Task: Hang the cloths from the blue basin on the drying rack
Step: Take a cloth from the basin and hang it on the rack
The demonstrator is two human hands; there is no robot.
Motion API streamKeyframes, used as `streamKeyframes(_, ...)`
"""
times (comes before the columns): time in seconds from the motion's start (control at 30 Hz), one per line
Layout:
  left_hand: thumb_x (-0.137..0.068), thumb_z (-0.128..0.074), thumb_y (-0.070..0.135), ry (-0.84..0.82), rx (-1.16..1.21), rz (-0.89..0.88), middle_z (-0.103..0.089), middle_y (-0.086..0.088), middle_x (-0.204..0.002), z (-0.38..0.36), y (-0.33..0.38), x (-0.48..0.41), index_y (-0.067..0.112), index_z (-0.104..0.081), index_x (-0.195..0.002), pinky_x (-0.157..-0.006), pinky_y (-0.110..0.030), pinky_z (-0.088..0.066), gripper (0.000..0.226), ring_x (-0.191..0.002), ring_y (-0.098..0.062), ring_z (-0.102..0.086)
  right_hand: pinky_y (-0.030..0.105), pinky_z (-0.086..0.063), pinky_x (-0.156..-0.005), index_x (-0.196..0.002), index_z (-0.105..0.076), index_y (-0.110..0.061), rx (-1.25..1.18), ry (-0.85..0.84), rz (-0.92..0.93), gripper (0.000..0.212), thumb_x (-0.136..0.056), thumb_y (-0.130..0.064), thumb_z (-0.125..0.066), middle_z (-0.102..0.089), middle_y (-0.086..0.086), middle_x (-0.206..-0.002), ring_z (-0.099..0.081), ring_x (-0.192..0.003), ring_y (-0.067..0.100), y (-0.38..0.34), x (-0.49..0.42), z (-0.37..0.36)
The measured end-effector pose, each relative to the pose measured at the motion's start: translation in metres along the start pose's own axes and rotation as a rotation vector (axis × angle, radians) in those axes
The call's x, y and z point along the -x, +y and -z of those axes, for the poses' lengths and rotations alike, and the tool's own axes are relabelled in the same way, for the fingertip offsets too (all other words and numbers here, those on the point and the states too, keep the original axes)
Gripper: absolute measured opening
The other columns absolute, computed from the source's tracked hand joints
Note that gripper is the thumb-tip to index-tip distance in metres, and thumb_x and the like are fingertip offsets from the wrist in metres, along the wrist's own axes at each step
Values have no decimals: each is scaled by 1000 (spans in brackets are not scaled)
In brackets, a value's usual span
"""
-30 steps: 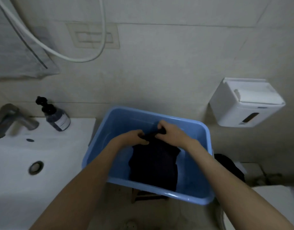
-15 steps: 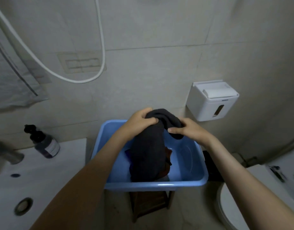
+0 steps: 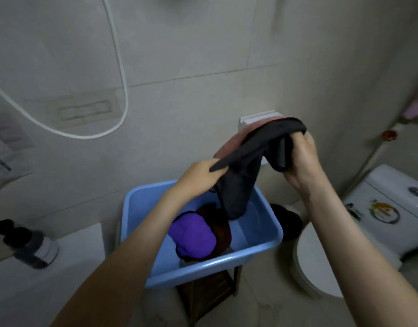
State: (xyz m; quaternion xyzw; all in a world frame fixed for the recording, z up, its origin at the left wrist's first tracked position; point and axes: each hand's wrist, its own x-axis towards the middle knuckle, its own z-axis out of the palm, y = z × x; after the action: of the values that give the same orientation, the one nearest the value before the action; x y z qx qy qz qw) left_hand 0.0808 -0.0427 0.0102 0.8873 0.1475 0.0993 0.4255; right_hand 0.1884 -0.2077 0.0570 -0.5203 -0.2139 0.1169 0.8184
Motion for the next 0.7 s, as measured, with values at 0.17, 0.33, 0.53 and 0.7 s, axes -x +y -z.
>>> streamKeyframes(0.17,-95,-44,9,58,505,-117,-66,-4,-115,-19,59,-18,20,-63,-117,-85,-30,-55,31,-106,-18,-62,34,-39,-108,-131,-46,-21,184,9,179,34,-100,-34,-38,-53,-3,-130,-47,-129,15,-39,19,41)
streamKeyframes(0.33,-96,-44,14,-117,517,-247,-67,2,-102,-57,124,-28,32,-61,-103,-95,-41,-50,26,-105,-21,-63,24,-49,-88,-123,-49,-15,259,125,113,43,-98,-47,-33,-61,5,-105,-62,-98,9,-73,63,69)
streamKeyframes(0.53,-92,-45,-3,-403,667,-353,-65,0,-84,-125,194,-5,9,-59,-101,-84,-35,-49,20,-90,-19,-62,26,-50,-78,-125,-53,-10,450,381,-48,30,-97,-12,-44,-58,20,-124,-61,-95,19,-97,119,118)
streamKeyframes(0.7,-84,-46,-4,-583,637,-468,-59,6,-71,-180,234,23,19,-57,-74,-74,-33,-45,28,-75,-11,-54,18,-50,-79,-107,-62,-25,627,540,-26,22,-97,-11,-48,-66,-9,-99,-63,-91,3,-123,174,170)
